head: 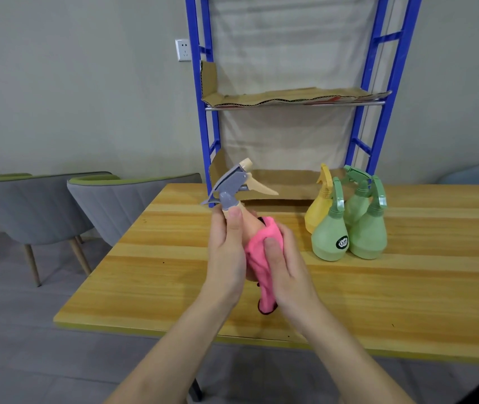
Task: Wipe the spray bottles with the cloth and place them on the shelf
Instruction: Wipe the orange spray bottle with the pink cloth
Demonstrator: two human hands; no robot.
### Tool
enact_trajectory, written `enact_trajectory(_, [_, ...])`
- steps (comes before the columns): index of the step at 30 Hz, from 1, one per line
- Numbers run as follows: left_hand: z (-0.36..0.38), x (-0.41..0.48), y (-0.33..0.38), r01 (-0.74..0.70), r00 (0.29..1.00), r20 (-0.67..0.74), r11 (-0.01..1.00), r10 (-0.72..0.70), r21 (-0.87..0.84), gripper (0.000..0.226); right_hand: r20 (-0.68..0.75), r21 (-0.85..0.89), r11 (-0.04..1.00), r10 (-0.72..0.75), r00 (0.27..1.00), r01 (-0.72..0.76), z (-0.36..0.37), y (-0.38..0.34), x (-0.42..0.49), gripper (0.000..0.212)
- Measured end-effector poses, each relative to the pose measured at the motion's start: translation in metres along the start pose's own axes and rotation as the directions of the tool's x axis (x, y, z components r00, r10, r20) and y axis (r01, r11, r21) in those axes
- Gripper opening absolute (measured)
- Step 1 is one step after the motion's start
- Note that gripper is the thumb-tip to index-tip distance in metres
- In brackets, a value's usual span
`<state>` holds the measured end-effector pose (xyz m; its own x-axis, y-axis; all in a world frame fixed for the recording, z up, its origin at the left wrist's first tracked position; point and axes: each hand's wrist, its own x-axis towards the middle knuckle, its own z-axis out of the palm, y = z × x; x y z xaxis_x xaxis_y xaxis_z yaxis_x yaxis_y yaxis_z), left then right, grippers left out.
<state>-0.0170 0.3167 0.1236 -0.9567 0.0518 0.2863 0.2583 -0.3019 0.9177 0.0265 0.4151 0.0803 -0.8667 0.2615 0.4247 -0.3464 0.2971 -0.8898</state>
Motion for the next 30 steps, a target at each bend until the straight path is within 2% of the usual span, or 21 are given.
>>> enact_trajectory(3, [-0.006, -0.002, -0.003, -0.037, 0.999, 0.021, 0.999, 0.037, 0.002, 0.049, 0.006, 0.221, 0.951, 0.222, 0.975, -0.218, 0.002, -0.01, 0.006, 0.033])
enact_trajectory(5, [-0.007, -0.001, -0.002, -0.067, 0.997, 0.042, 0.997, 0.066, 0.04, 0.043, 0.06, 0.436, 0.824, 0.374, 0.926, -0.361, -0.001, -0.014, 0.009, 0.035])
enact_trajectory(6, [-0.007, 0.0, 0.001, -0.082, 0.995, 0.061, 0.995, 0.079, 0.063, 0.04, 0.084, 0.496, 0.775, 0.405, 0.91, -0.391, -0.001, -0.015, 0.009, 0.037])
enact_trajectory(7, [-0.005, 0.002, 0.003, -0.097, 0.993, 0.076, 0.992, 0.091, 0.076, 0.04, 0.081, 0.519, 0.769, 0.391, 0.917, -0.374, 0.0, -0.016, 0.008, 0.038])
enact_trajectory(9, [-0.003, 0.007, 0.005, -0.105, 0.993, 0.065, 0.991, 0.1, 0.086, 0.047, 0.02, 0.48, 0.833, 0.303, 0.953, -0.276, 0.004, -0.017, 0.005, 0.039])
enact_trajectory(11, [0.0, 0.013, 0.003, -0.105, 0.994, 0.038, 0.99, 0.102, 0.092, 0.056, -0.028, 0.366, 0.916, 0.188, 0.982, -0.165, 0.005, -0.013, 0.004, 0.042])
enact_trajectory(14, [0.004, 0.012, 0.0, -0.088, 0.996, 0.038, 0.989, 0.084, 0.119, 0.055, -0.097, 0.152, 0.988, -0.025, 0.995, 0.04, 0.003, -0.004, 0.003, 0.063])
enact_trajectory(16, [0.007, 0.008, 0.0, -0.034, 0.999, 0.024, 0.997, 0.032, 0.074, 0.045, -0.133, -0.059, 0.98, -0.199, 0.971, 0.193, 0.002, 0.001, 0.005, 0.07])
enact_trajectory(18, [0.011, 0.006, 0.002, 0.039, 0.998, 0.04, 0.999, -0.04, 0.015, 0.038, -0.132, -0.213, 0.931, -0.328, 0.935, 0.297, 0.001, 0.004, 0.006, 0.067])
enact_trajectory(21, [0.013, 0.004, 0.008, 0.089, 0.996, 0.039, 0.992, -0.085, -0.09, 0.039, -0.113, -0.26, 0.898, -0.393, 0.913, 0.354, 0.0, -0.002, 0.007, 0.058])
enact_trajectory(24, [0.008, 0.006, 0.009, 0.035, 0.999, 0.023, 0.992, -0.032, -0.123, 0.046, -0.085, -0.17, 0.948, -0.285, 0.955, 0.268, 0.002, -0.009, 0.005, 0.051])
enact_trajectory(26, [0.003, 0.01, 0.008, 0.018, 0.999, 0.039, 0.995, -0.014, -0.103, 0.042, -0.044, -0.014, 0.995, -0.1, 0.994, 0.1, 0.001, -0.019, 0.003, 0.046])
enact_trajectory(28, [-0.002, 0.013, 0.008, 0.014, 0.999, 0.038, 0.997, -0.011, -0.078, 0.041, 0.026, 0.233, 0.968, 0.093, 0.995, -0.097, -0.002, -0.03, 0.005, 0.037])
enact_trajectory(30, [-0.005, 0.016, 0.007, 0.023, 0.998, 0.06, 0.997, -0.018, -0.072, 0.049, 0.049, 0.375, 0.904, 0.201, 0.978, -0.205, -0.005, -0.03, 0.01, 0.027])
